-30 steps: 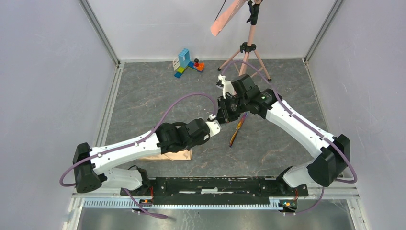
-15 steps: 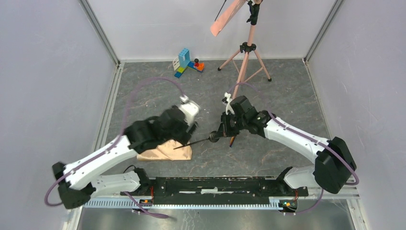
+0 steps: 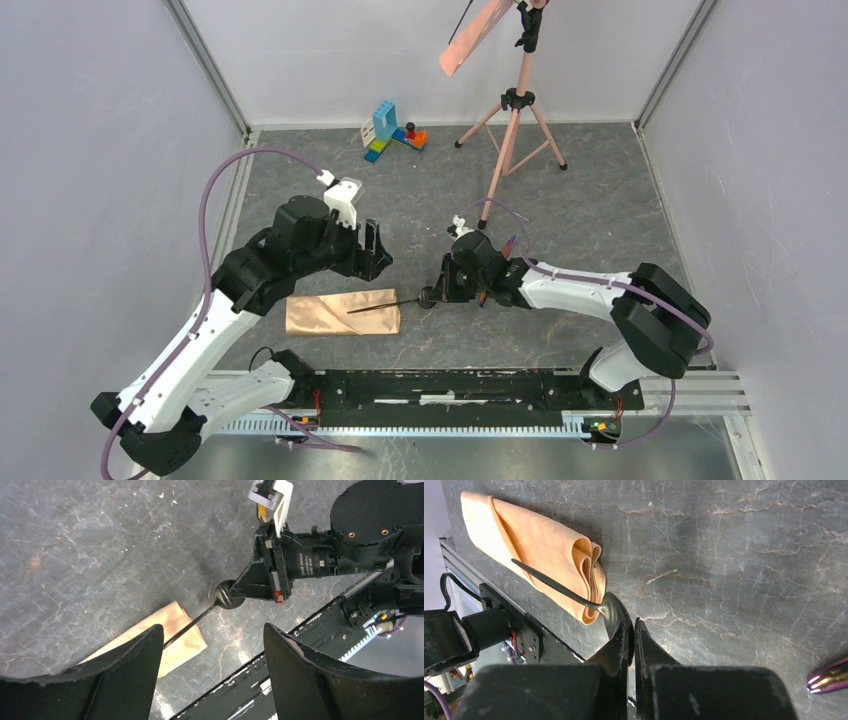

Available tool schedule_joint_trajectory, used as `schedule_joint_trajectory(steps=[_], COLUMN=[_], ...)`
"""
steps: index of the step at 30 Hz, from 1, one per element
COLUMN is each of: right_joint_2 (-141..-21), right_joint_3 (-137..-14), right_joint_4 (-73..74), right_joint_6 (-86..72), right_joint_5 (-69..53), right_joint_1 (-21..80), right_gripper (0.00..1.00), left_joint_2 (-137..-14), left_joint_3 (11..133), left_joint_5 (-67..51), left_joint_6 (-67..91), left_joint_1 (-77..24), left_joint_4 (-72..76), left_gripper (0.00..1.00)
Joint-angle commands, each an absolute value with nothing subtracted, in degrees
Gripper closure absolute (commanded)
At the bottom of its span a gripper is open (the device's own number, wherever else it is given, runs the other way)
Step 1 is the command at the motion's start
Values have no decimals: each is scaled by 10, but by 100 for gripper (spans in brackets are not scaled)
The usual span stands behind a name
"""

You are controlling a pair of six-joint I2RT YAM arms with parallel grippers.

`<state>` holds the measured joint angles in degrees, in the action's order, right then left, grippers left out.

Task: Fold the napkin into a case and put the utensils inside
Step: Pass from the left arm to the right, then insert the spoon into the folded napkin.

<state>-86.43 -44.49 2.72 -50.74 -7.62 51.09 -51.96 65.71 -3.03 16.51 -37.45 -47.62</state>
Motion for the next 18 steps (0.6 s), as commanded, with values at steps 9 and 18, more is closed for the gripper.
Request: schedule_joint_trajectory(steps=[9, 18], right_joint_2=[-931, -968], right_joint_3=[-505, -563], right_joint_4=[-21, -2], right_joint_6=[-528, -545], right_joint_5=[-25, -4], right_joint_1=[535, 564], right_gripper=[100, 100], left_joint_2=[-513, -494], left_joint_3=[666, 679], left_joint_5=[-75, -64], left_joint_6=[180, 171], left_joint_1=[-362, -360], left_joint_4=[-467, -481], left_gripper=[21, 21])
